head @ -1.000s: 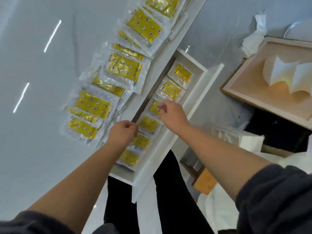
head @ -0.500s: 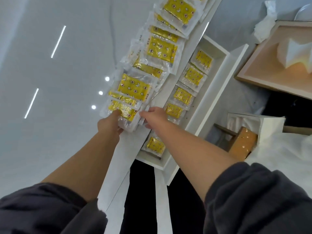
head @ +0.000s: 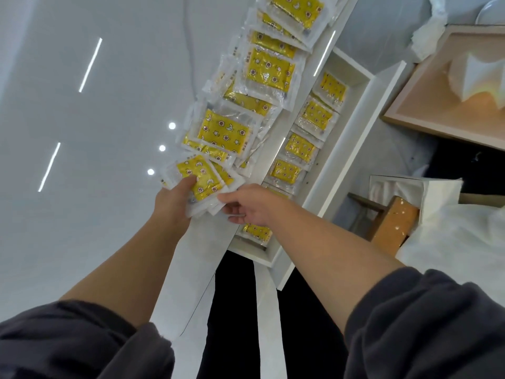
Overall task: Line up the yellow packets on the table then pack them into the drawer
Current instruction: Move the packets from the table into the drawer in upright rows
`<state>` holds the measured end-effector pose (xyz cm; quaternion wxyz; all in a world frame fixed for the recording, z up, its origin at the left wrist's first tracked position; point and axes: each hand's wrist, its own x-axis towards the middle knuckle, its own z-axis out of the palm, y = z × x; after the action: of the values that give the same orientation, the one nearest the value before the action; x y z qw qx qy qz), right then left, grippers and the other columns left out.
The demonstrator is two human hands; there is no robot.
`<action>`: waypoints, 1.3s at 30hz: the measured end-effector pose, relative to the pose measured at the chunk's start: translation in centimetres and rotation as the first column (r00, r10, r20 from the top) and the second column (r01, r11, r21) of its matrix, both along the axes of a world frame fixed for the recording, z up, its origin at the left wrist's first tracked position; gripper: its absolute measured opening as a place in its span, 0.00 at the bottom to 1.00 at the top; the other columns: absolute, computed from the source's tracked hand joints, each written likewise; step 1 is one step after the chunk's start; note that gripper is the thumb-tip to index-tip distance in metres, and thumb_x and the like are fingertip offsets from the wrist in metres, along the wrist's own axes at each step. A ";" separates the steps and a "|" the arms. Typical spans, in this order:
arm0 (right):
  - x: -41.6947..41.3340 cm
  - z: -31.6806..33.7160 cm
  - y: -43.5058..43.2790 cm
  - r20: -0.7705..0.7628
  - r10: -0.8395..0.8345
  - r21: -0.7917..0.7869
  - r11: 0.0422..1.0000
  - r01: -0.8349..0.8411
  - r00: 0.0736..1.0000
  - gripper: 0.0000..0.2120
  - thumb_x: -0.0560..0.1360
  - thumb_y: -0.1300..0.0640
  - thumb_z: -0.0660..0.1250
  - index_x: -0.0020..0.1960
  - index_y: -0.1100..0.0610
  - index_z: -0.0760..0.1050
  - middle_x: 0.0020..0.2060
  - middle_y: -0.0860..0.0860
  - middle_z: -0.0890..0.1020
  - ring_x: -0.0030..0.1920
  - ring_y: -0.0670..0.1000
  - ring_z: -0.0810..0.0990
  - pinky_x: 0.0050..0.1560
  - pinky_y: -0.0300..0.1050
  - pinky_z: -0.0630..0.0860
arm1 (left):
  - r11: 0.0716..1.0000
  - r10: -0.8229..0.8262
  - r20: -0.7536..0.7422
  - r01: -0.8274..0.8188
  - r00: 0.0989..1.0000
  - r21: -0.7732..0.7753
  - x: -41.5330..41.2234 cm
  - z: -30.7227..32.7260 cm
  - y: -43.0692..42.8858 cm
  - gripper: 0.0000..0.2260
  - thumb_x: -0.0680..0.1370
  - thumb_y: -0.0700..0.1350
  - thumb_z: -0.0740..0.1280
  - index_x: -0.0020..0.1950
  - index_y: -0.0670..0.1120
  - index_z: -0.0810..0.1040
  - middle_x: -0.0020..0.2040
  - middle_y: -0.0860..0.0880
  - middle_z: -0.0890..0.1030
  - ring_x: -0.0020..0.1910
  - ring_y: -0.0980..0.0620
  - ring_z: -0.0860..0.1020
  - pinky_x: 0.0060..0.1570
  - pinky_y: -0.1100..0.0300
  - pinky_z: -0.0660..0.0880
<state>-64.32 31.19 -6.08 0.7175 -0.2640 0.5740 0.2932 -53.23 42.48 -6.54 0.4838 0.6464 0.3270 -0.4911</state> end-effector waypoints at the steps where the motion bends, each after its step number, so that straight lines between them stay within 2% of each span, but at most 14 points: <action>1: -0.2 0.1 0.3 0.003 0.015 0.006 1.000 -0.015 1.000 0.06 0.75 0.59 0.70 0.43 0.54 0.73 0.35 0.49 0.78 0.35 0.45 0.77 0.47 0.44 0.75 | 1.000 -0.018 0.015 0.018 1.000 0.000 0.1 0.1 0.7 0.13 0.76 0.40 0.70 0.60 0.44 0.76 0.54 0.45 0.82 0.50 0.46 0.82 0.52 0.48 0.79; 5: -0.9 0.7 0.9 0.006 0.022 -0.057 0.998 -0.022 1.000 0.12 0.73 0.57 0.73 0.54 0.54 0.73 0.42 0.50 0.81 0.40 0.48 0.80 0.42 0.44 0.75 | 0.983 -0.183 0.061 0.185 0.981 -0.017 0.9 1.4 3.2 0.16 0.76 0.40 0.69 0.63 0.44 0.76 0.56 0.44 0.83 0.53 0.44 0.82 0.53 0.49 0.79; 8: -1.5 0.8 0.9 0.028 0.011 -0.123 0.992 -0.007 1.000 0.23 0.71 0.52 0.75 0.63 0.52 0.71 0.54 0.52 0.80 0.48 0.51 0.80 0.50 0.49 0.77 | 0.915 -0.398 0.068 0.402 0.915 -0.043 1.7 2.8 4.3 0.12 0.77 0.40 0.68 0.60 0.45 0.78 0.51 0.44 0.84 0.46 0.47 0.84 0.39 0.58 0.81; 10: -1.7 1.1 0.6 0.070 0.059 -0.139 0.989 -0.049 0.996 0.22 0.71 0.50 0.75 0.62 0.52 0.73 0.53 0.50 0.81 0.50 0.50 0.79 0.55 0.51 0.75 | 0.854 -0.511 0.059 0.514 0.857 -0.075 2.0 3.3 4.5 0.11 0.76 0.40 0.69 0.59 0.44 0.79 0.52 0.43 0.84 0.45 0.46 0.83 0.38 0.58 0.80; 13: -1.1 2.4 0.5 0.117 0.091 -0.128 0.989 -0.076 0.989 0.22 0.70 0.50 0.75 0.60 0.55 0.74 0.46 0.48 0.80 0.46 0.48 0.78 0.49 0.46 0.77 | 0.798 -0.594 0.062 0.597 0.802 -0.079 1.9 3.6 3.8 0.11 0.75 0.39 0.71 0.57 0.43 0.80 0.51 0.43 0.84 0.42 0.50 0.84 0.41 0.58 0.78; 16: -0.6 1.6 0.9 0.122 0.147 -0.221 0.968 -0.117 0.982 0.50 0.53 0.38 0.82 0.69 0.55 0.69 0.61 0.49 0.77 0.59 0.51 0.77 0.58 0.53 0.76 | 0.818 -0.560 0.067 0.564 0.825 -0.109 1.1 3.6 2.5 0.13 0.74 0.36 0.71 0.58 0.42 0.79 0.46 0.46 0.85 0.38 0.53 0.84 0.32 0.62 0.78; 17: -0.6 1.0 0.9 0.121 0.150 -0.255 0.960 -0.115 0.981 0.54 0.49 0.37 0.83 0.69 0.54 0.69 0.64 0.50 0.77 0.62 0.53 0.77 0.61 0.55 0.75 | 0.834 -0.534 0.057 0.537 0.843 -0.127 0.8 3.6 2.1 0.14 0.74 0.35 0.71 0.59 0.42 0.79 0.47 0.46 0.85 0.38 0.53 0.84 0.32 0.63 0.78; 20: -1.2 0.3 0.1 0.152 0.096 -0.263 0.963 -0.053 0.984 0.34 0.60 0.48 0.82 0.62 0.56 0.75 0.60 0.52 0.80 0.59 0.53 0.80 0.63 0.54 0.75 | 0.876 -0.451 -0.013 0.440 0.892 -0.197 0.2 3.4 1.4 0.14 0.75 0.37 0.70 0.60 0.42 0.79 0.50 0.44 0.85 0.45 0.47 0.85 0.36 0.57 0.81; 23: -1.6 0.2 -0.6 0.149 0.083 -0.277 0.960 -0.039 0.985 0.50 0.51 0.44 0.84 0.69 0.56 0.70 0.65 0.52 0.77 0.64 0.53 0.75 0.67 0.55 0.70 | 0.917 -0.350 -0.101 0.319 0.931 -0.238 0.1 3.3 1.2 0.12 0.78 0.43 0.67 0.61 0.45 0.78 0.53 0.45 0.84 0.50 0.45 0.84 0.40 0.52 0.82; 26: -2.0 0.2 -1.4 0.176 0.024 -0.198 0.980 0.012 0.984 0.25 0.69 0.61 0.76 0.64 0.57 0.73 0.61 0.53 0.79 0.65 0.53 0.74 0.71 0.54 0.64 | 0.925 -0.289 -0.203 0.218 0.936 -0.312 0.4 3.6 1.3 0.14 0.80 0.48 0.63 0.64 0.47 0.76 0.57 0.45 0.83 0.55 0.44 0.82 0.45 0.49 0.82; 28: -2.2 0.3 -1.8 0.206 -0.033 -0.123 0.991 0.059 0.978 0.15 0.74 0.67 0.70 0.59 0.57 0.74 0.54 0.53 0.81 0.60 0.53 0.77 0.69 0.56 0.68 | 0.927 -0.265 -0.215 0.187 0.940 -0.324 0.6 3.7 1.5 0.12 0.80 0.46 0.62 0.62 0.47 0.77 0.56 0.44 0.83 0.53 0.44 0.83 0.44 0.49 0.82; 33: -2.5 -0.4 -2.2 0.235 -0.078 -0.036 0.995 0.089 0.969 0.21 0.76 0.69 0.65 0.68 0.62 0.70 0.61 0.58 0.78 0.63 0.56 0.77 0.66 0.57 0.71 | 0.928 -0.298 -0.171 0.243 0.939 -0.283 0.9 3.5 2.0 0.12 0.78 0.38 0.63 0.60 0.46 0.78 0.51 0.45 0.85 0.47 0.46 0.85 0.38 0.52 0.82; 37: -3.1 -0.4 -3.5 0.237 -0.051 -0.033 0.998 0.060 0.970 0.09 0.77 0.70 0.64 0.52 0.59 0.75 0.38 0.50 0.83 0.37 0.45 0.83 0.39 0.42 0.82 | 0.951 -0.274 -0.087 0.256 0.958 -0.173 0.9 2.8 2.0 0.12 0.76 0.35 0.67 0.58 0.44 0.79 0.46 0.46 0.85 0.42 0.47 0.85 0.34 0.53 0.81; 39: -3.9 -0.2 -4.7 0.216 -0.016 -0.053 0.998 0.028 0.976 0.09 0.77 0.70 0.64 0.52 0.59 0.75 0.38 0.50 0.84 0.38 0.47 0.84 0.39 0.43 0.82 | 0.958 -0.258 -0.044 0.249 0.965 -0.145 0.6 2.5 1.8 0.11 0.75 0.35 0.68 0.57 0.42 0.79 0.45 0.46 0.85 0.40 0.47 0.85 0.34 0.53 0.81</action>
<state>-68.17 26.52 -6.24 0.7709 -0.3078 0.5038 0.2389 -52.61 44.26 -4.03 0.4498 0.6324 0.2217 -0.5904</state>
